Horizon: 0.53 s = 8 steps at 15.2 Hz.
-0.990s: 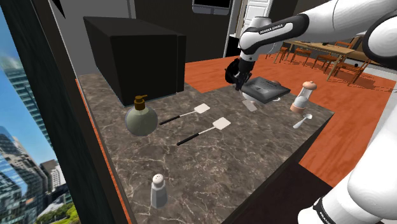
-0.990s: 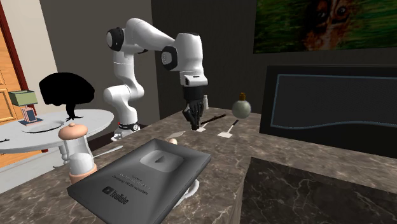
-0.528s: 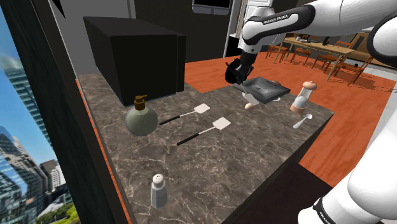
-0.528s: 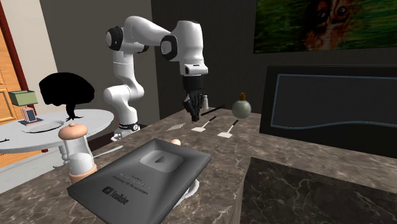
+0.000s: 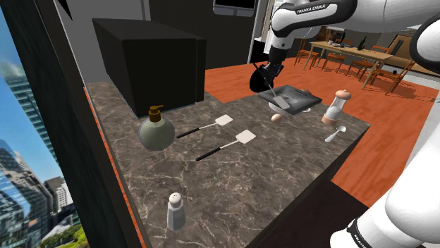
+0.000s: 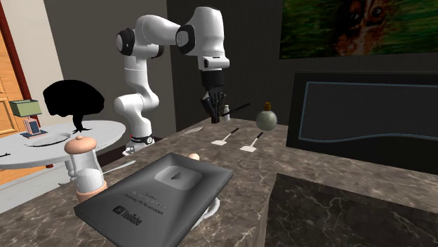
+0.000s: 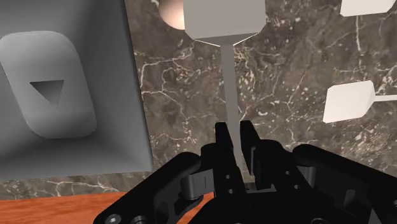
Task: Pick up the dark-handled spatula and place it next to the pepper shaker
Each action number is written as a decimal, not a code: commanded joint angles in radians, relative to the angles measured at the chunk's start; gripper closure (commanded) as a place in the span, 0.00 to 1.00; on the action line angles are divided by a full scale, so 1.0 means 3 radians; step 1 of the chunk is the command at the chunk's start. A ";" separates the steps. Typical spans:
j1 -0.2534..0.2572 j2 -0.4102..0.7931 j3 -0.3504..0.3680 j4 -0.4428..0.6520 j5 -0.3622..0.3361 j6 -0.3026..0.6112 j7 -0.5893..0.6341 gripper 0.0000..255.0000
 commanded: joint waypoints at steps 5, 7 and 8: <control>0.0189 -0.0430 0.0141 -0.0521 -0.0085 0.0100 0.0347 1.00; 0.0257 -0.0581 0.0209 -0.0703 -0.0107 0.0132 0.0490 1.00; 0.0291 -0.0653 0.0245 -0.0787 -0.0115 0.0145 0.0562 1.00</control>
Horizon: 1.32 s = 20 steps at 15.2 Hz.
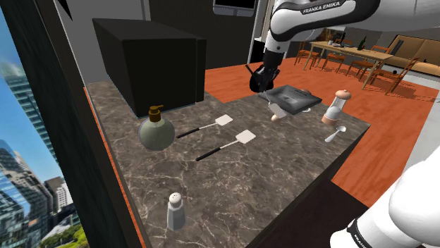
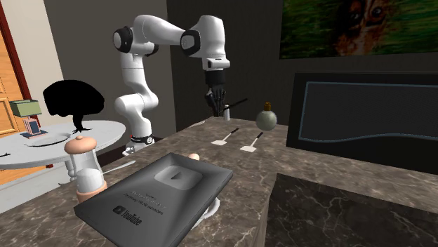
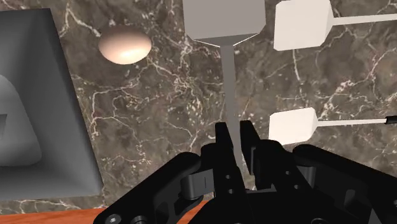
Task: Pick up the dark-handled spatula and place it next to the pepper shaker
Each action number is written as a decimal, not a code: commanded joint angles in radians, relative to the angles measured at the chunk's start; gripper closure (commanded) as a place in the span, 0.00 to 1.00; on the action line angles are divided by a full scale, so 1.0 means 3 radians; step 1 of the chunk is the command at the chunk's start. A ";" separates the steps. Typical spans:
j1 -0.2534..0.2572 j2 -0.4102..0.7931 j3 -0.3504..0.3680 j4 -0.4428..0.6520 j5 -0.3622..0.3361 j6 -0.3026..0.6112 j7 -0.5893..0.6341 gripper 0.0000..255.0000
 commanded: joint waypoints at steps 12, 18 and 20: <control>0.0430 -0.0749 0.0562 -0.0795 0.0016 0.0050 0.0983 1.00; 0.0627 -0.0910 0.0870 -0.0937 0.0093 0.0035 0.1448 1.00; 0.0693 -0.0937 0.0977 -0.0954 0.0121 0.0028 0.1607 1.00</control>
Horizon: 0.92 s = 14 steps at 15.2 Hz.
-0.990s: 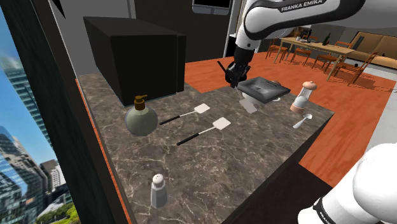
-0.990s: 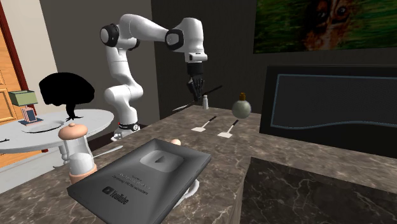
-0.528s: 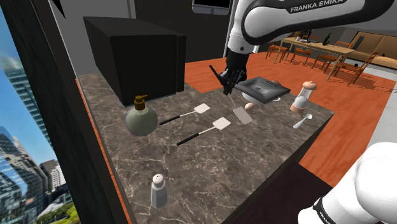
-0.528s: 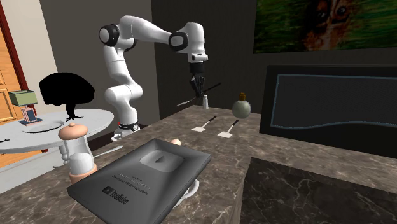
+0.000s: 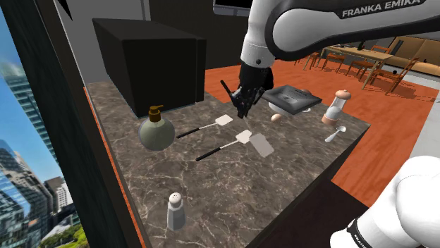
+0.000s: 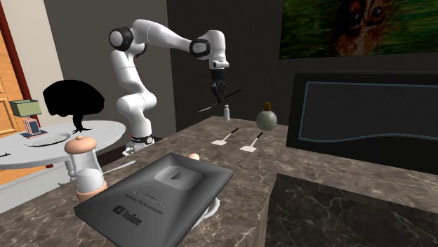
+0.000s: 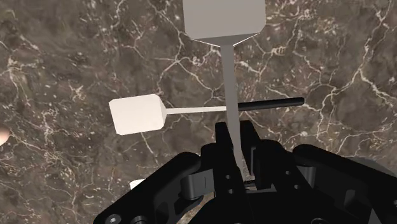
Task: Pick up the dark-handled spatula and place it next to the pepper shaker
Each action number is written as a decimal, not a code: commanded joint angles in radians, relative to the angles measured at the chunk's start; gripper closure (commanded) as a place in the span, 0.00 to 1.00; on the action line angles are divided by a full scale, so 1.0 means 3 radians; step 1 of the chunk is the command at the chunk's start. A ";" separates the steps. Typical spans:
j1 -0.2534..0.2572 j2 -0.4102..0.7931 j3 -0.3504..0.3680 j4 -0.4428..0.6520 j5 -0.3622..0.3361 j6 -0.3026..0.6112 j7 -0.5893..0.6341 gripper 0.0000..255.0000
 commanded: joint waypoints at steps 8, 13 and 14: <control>0.0290 0.0025 0.0517 0.0068 0.0097 -0.0028 0.0767 1.00; 0.0348 0.0090 0.0641 0.0008 0.0100 0.0099 0.0942 1.00; 0.0349 0.0099 0.0645 -0.0030 0.0099 0.0144 0.0945 1.00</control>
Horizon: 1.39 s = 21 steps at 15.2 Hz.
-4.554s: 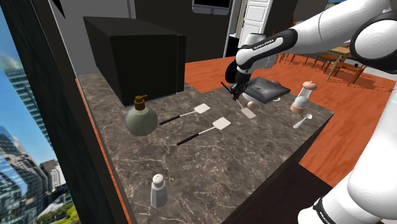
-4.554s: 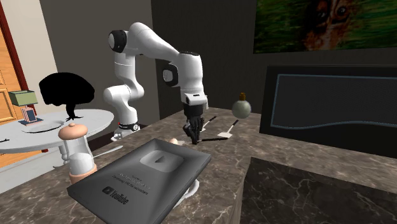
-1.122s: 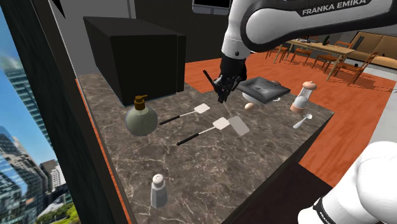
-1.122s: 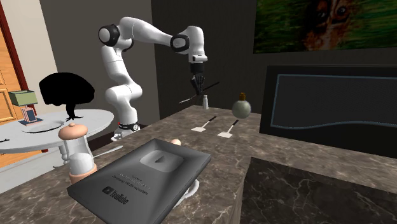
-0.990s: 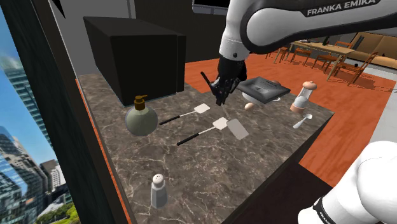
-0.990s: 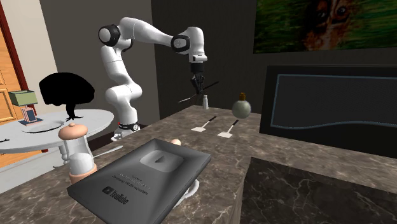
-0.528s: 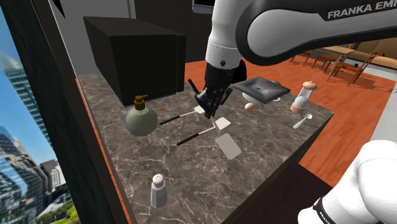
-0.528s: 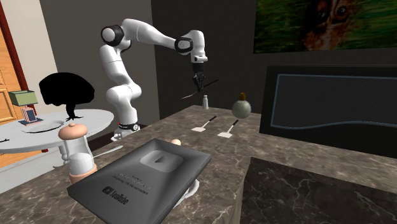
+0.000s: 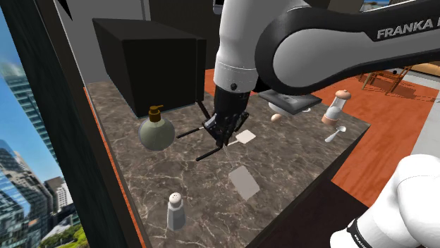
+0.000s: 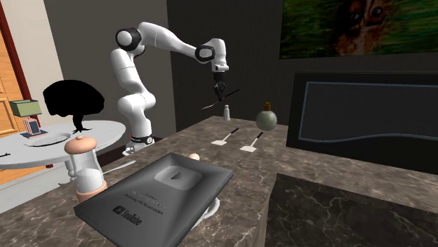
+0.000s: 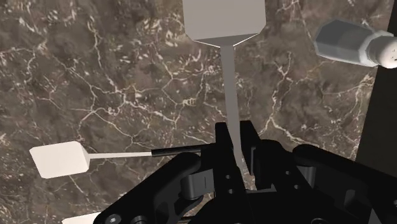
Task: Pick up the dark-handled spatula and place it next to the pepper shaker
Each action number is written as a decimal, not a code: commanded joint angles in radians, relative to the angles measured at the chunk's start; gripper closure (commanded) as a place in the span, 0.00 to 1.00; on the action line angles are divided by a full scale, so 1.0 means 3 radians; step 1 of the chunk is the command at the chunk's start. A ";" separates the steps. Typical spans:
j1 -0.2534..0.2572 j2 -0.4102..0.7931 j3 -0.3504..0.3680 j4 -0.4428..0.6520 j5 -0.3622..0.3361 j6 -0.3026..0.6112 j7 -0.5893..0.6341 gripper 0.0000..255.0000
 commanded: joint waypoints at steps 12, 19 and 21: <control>0.0004 0.0171 0.0066 -0.0441 -0.0041 0.0604 0.0066 1.00; -0.0005 0.0323 0.0102 -0.0627 -0.0098 0.0933 0.0122 1.00; -0.0009 0.0375 0.0112 -0.0674 -0.0120 0.1028 0.0142 1.00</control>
